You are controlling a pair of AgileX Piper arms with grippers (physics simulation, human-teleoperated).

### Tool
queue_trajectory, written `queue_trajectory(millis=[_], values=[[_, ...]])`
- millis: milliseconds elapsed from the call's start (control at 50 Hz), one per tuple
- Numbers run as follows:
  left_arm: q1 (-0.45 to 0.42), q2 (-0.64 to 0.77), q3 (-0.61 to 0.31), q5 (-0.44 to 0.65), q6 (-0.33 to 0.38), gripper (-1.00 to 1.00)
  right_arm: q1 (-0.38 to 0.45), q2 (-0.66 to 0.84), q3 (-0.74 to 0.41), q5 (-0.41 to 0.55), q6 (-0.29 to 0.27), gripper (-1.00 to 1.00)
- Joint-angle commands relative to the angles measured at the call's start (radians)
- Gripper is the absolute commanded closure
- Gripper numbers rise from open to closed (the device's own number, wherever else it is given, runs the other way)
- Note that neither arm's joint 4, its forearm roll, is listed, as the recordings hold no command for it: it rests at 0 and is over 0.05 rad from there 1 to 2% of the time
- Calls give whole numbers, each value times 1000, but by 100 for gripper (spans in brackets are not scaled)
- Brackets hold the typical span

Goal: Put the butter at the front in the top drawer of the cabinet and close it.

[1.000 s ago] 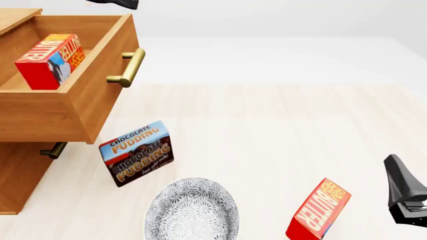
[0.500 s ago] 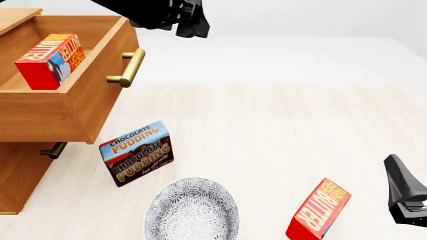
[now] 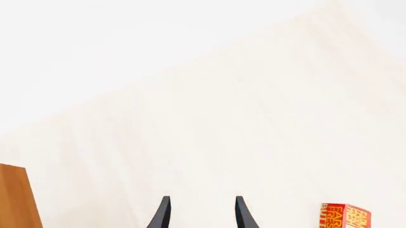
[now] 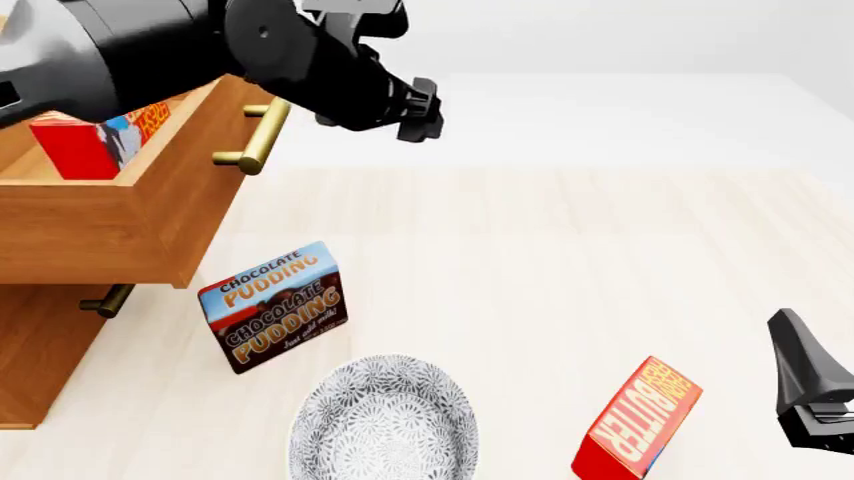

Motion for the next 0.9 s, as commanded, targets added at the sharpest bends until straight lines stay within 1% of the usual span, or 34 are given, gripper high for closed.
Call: queue_trajectory(millis=[20,160,400,640,900], values=[[16,42,25,-35,-20,-100,0,-17,0,16,-1,-100],[24,63,52,-61,-33,-100,0,-17,0,16,-1,-100],[65,78,75,-80,-42,-100,0,-17,0,16,-1,-100],[102,82,94,-85,-26,-100,0,-17,0,16,-1,-100],[160,85,91,-64,21,-100,0,-17,0,16,-1,-100]])
